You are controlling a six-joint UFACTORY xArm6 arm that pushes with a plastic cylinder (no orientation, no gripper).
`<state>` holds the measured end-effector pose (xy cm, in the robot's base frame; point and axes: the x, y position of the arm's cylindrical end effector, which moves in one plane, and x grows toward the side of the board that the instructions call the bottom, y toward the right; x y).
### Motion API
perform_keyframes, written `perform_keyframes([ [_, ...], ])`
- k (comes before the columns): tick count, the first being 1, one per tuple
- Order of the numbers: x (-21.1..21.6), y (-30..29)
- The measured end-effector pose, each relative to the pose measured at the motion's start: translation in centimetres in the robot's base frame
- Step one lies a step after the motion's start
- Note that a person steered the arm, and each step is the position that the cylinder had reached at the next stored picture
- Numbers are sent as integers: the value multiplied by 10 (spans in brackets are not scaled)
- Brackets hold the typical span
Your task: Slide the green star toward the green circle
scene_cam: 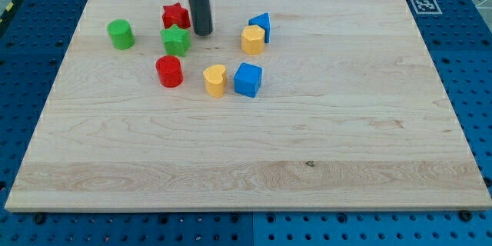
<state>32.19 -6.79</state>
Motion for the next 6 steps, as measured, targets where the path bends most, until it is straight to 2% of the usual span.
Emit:
perform_keyframes([
  [2,51,0],
  [4,47,-55],
  [6,26,-76],
])
